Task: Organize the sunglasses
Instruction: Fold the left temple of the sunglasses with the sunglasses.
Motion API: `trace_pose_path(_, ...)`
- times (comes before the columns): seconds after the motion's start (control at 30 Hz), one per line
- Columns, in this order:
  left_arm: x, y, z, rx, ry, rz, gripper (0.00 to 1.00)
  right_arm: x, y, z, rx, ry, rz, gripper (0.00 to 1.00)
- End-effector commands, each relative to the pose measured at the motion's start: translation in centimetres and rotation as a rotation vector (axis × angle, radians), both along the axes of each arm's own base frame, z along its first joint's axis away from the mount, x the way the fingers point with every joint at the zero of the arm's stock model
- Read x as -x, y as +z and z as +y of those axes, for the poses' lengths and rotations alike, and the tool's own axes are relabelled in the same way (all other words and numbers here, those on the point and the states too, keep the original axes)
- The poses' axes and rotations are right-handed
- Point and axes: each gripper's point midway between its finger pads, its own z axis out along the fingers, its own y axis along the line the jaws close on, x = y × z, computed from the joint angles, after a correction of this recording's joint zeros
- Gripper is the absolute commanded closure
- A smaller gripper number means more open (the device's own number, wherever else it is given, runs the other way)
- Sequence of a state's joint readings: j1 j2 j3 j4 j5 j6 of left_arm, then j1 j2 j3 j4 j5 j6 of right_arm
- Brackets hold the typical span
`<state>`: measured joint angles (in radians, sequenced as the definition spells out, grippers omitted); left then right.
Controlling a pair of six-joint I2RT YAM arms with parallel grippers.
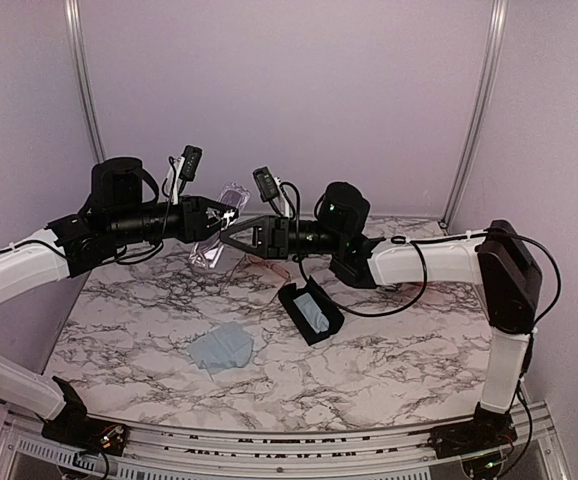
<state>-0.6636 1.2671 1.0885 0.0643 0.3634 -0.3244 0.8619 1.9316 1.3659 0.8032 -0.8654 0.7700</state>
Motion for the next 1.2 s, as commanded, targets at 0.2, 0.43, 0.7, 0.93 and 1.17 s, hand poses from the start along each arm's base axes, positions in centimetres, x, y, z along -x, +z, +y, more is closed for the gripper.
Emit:
trace_pose_path(0.2,-0.7,0.2,1.6,-0.079,0.082,-0.023,0.6,-0.3,2.9,-0.9,-0.033,-0.024,-0.062,0.73)
trace_pose_path(0.43,-0.3,0.4,1.4,-0.069,0.059,-0.013,0.79,-2.4,3.0,-3.2,-0.024,-0.088,-0.069,0.71)
trace_pose_path(0.7,0.1,0.2,0.7,-0.05,0.011,0.009,0.91,-3.9,1.8,-5.4,0.063,-0.181,-0.094,0.48)
trace_pose_path(0.93,0.5,-0.3,-0.3,-0.044,-0.049,0.041,0.92,-4.6,-2.2,-6.4,0.277,-0.236,-0.159,0.43)
trace_pose_path(1.17,0.6,-0.7,-0.6,-0.045,-0.064,0.054,0.93,-3.3,-2.5,-6.3,0.287,-0.142,-0.165,0.38)
